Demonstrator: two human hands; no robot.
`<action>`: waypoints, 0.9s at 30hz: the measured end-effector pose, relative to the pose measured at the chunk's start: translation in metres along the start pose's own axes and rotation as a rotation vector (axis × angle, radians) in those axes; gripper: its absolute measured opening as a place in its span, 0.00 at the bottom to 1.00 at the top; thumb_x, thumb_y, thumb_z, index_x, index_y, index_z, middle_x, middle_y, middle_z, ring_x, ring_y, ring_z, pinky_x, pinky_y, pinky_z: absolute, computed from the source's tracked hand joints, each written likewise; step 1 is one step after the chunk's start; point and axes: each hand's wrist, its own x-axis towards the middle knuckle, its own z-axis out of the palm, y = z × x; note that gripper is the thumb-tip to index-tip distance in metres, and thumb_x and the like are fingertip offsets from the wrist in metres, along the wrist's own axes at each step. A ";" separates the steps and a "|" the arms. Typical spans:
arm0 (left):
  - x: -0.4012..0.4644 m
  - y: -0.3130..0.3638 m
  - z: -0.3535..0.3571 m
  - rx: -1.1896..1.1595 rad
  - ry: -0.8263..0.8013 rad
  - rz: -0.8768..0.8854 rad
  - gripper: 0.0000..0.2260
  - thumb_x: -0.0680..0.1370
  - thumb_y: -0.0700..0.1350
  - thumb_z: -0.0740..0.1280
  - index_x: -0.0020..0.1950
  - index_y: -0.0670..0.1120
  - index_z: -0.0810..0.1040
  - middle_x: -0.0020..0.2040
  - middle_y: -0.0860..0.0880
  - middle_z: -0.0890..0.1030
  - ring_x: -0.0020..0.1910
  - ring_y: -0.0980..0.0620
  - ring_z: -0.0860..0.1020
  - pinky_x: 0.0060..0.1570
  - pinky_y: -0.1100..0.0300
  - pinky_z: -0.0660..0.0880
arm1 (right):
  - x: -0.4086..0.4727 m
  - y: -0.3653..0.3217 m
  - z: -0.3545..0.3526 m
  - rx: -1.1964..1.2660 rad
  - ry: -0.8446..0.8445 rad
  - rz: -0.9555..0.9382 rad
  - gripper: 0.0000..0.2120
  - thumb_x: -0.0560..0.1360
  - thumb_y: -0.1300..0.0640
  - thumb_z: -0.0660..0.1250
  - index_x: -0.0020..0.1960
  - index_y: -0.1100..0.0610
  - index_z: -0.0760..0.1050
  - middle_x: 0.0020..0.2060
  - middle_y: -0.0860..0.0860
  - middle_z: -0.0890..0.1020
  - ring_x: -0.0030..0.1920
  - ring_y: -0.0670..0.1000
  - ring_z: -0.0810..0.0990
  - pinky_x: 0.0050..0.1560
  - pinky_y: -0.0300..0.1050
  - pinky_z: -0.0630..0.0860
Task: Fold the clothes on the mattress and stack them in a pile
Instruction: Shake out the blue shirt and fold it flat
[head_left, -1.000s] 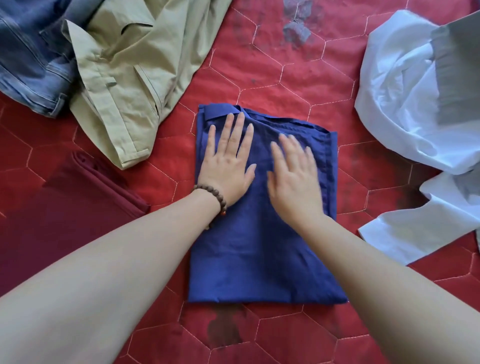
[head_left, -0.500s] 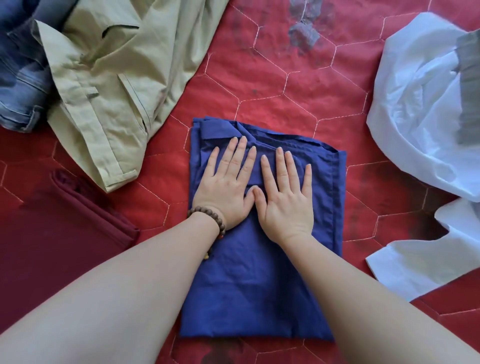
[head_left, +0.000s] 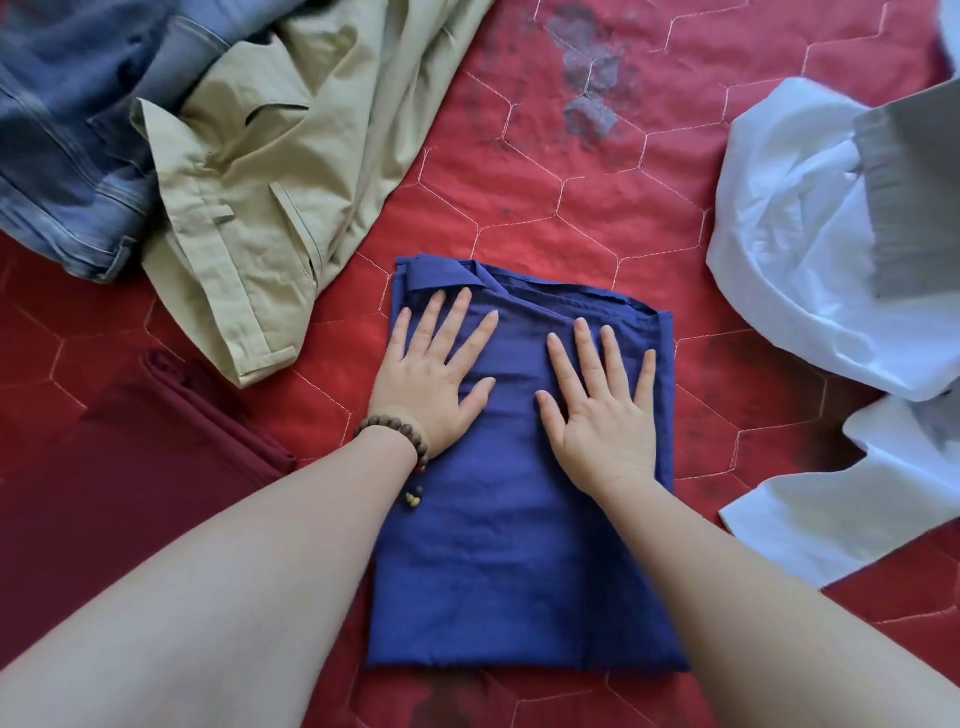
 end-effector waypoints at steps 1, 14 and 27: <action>-0.006 -0.010 0.000 0.008 -0.024 -0.028 0.31 0.77 0.62 0.46 0.78 0.54 0.46 0.79 0.46 0.50 0.78 0.46 0.49 0.75 0.43 0.48 | -0.007 0.014 0.000 -0.018 -0.018 0.017 0.29 0.79 0.38 0.42 0.78 0.45 0.45 0.79 0.49 0.47 0.78 0.50 0.44 0.74 0.63 0.38; -0.117 0.050 -0.002 0.001 -0.091 0.087 0.28 0.77 0.54 0.53 0.75 0.43 0.64 0.76 0.43 0.62 0.75 0.45 0.61 0.72 0.42 0.59 | -0.104 -0.048 0.011 0.093 0.076 -0.201 0.29 0.78 0.48 0.54 0.76 0.58 0.60 0.76 0.53 0.59 0.77 0.53 0.56 0.73 0.65 0.50; -0.172 0.035 0.001 -0.048 -0.029 0.069 0.30 0.78 0.54 0.53 0.76 0.39 0.60 0.77 0.42 0.60 0.76 0.44 0.58 0.73 0.39 0.55 | -0.152 -0.022 0.013 0.061 0.141 -0.129 0.31 0.79 0.46 0.54 0.77 0.60 0.56 0.77 0.55 0.57 0.77 0.54 0.54 0.73 0.68 0.46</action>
